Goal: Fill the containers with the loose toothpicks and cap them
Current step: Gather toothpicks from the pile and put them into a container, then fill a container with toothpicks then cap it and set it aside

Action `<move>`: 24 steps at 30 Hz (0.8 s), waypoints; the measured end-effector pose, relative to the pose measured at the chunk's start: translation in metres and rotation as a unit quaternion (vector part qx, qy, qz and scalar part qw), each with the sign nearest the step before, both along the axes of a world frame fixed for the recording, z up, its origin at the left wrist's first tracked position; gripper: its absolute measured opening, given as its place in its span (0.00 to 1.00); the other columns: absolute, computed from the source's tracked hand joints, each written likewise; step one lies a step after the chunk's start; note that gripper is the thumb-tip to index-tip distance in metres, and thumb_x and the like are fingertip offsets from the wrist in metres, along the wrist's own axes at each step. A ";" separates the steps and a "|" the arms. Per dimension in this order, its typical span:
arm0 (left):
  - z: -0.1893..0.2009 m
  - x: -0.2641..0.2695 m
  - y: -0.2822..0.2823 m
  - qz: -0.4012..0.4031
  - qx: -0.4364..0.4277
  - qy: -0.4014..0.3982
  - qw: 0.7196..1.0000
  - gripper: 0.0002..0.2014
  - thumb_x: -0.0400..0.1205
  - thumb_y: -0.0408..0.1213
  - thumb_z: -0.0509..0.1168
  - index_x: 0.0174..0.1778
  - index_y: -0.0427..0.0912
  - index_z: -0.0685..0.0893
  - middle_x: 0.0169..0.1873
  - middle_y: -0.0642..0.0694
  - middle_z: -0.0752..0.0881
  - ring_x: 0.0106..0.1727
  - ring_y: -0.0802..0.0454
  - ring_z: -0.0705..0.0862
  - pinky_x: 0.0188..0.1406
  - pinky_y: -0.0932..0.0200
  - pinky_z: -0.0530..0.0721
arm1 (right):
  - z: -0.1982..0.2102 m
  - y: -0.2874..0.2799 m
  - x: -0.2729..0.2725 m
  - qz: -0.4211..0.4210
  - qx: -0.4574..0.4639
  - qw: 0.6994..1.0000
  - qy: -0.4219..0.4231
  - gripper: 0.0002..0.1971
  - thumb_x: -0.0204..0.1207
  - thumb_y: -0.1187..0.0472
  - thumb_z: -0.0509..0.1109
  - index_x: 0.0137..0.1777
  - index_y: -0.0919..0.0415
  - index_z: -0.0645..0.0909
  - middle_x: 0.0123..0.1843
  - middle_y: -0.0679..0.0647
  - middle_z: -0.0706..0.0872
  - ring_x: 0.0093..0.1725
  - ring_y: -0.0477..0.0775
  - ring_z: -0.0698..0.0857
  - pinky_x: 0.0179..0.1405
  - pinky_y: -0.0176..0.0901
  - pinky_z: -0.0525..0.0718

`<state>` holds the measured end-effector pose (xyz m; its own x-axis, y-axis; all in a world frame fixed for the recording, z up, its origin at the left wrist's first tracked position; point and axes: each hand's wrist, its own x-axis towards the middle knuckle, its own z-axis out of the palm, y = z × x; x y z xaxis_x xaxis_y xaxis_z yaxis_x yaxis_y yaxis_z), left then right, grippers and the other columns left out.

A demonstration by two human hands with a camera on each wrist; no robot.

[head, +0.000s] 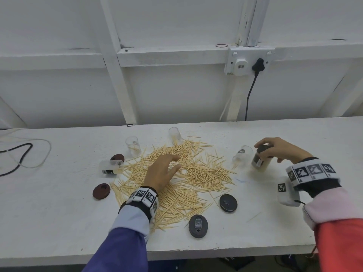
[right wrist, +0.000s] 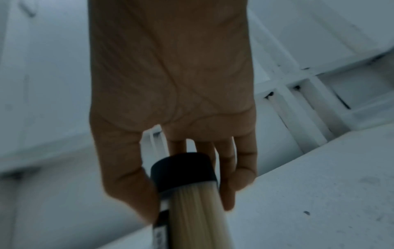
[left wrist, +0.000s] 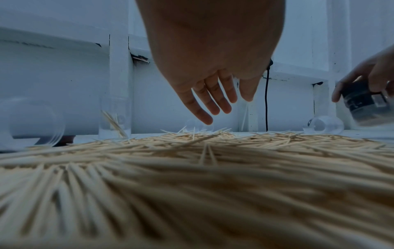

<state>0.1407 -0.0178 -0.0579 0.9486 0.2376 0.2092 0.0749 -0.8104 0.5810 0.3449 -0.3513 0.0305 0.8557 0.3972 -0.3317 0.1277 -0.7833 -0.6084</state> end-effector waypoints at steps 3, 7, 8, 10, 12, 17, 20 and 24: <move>-0.001 0.001 0.001 -0.002 0.004 0.003 1.000 0.16 0.86 0.50 0.62 0.68 0.51 0.80 0.63 0.56 0.82 0.65 0.59 0.78 0.58 0.50 0.84 | -0.013 0.002 0.000 0.006 -0.050 0.998 -0.045 0.18 0.71 0.70 0.72 0.61 0.56 0.80 0.61 0.59 0.82 0.54 0.58 0.78 0.41 0.42 0.76; -0.003 0.001 0.002 -0.001 0.006 0.006 1.000 0.16 0.86 0.50 0.61 0.68 0.51 0.80 0.63 0.56 0.82 0.65 0.59 0.78 0.57 0.50 0.84 | -0.030 0.012 -0.002 0.037 -0.140 0.985 -0.089 0.30 0.70 0.67 0.74 0.72 0.57 0.72 0.63 0.59 0.77 0.57 0.58 0.77 0.55 0.49 0.78; -0.003 0.001 0.002 -0.001 0.006 0.008 1.000 0.16 0.86 0.50 0.61 0.68 0.51 0.80 0.63 0.56 0.82 0.65 0.59 0.78 0.57 0.50 0.84 | -0.032 0.015 -0.003 0.044 -0.158 0.981 -0.099 0.34 0.69 0.65 0.75 0.75 0.54 0.69 0.63 0.58 0.76 0.60 0.59 0.76 0.58 0.53 0.78; -0.004 0.001 0.002 -0.003 0.008 0.009 1.000 0.15 0.86 0.49 0.61 0.68 0.51 0.80 0.62 0.56 0.82 0.64 0.59 0.78 0.57 0.49 0.84 | -0.034 0.026 -0.005 0.082 -0.208 0.963 -0.151 0.39 0.68 0.62 0.75 0.79 0.48 0.64 0.68 0.57 0.73 0.67 0.60 0.74 0.66 0.58 0.74; -0.004 0.000 0.002 -0.006 0.010 0.008 1.000 0.15 0.86 0.49 0.61 0.68 0.51 0.80 0.62 0.56 0.82 0.64 0.60 0.78 0.57 0.49 0.84 | -0.038 0.039 -0.010 0.148 -0.264 0.927 -0.222 0.39 0.70 0.64 0.72 0.80 0.44 0.62 0.77 0.54 0.68 0.77 0.58 0.66 0.75 0.64 0.62; -0.003 0.000 0.002 -0.008 0.020 0.015 1.000 0.15 0.87 0.49 0.60 0.68 0.51 0.80 0.61 0.57 0.82 0.64 0.60 0.78 0.57 0.49 0.84 | -0.046 0.063 -0.018 0.238 -0.339 0.859 -0.300 0.31 0.76 0.73 0.61 0.75 0.44 0.70 0.76 0.49 0.71 0.78 0.53 0.66 0.79 0.74 0.44; -0.002 0.000 0.002 -0.011 0.033 0.020 0.999 0.15 0.87 0.49 0.60 0.68 0.51 0.80 0.62 0.56 0.82 0.65 0.59 0.78 0.57 0.50 0.84 | -0.046 0.070 -0.017 0.240 -0.332 0.855 -0.318 0.26 0.76 0.72 0.62 0.69 0.45 0.74 0.70 0.48 0.77 0.73 0.53 0.71 0.80 0.70 0.48; 0.000 0.000 0.001 -0.018 0.046 0.019 0.999 0.15 0.87 0.47 0.60 0.69 0.50 0.79 0.62 0.55 0.82 0.65 0.58 0.78 0.57 0.51 0.83 | -0.038 0.077 -0.019 0.203 -0.251 0.895 -0.309 0.23 0.74 0.63 0.69 0.67 0.45 0.74 0.65 0.47 0.82 0.68 0.53 0.77 0.75 0.62 0.58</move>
<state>0.1402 -0.0166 -0.0577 0.9640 0.1844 0.1915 0.0656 -0.8630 0.5009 0.3259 -0.2740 -0.0075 0.7563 0.6506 -0.0685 0.6541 -0.7508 0.0917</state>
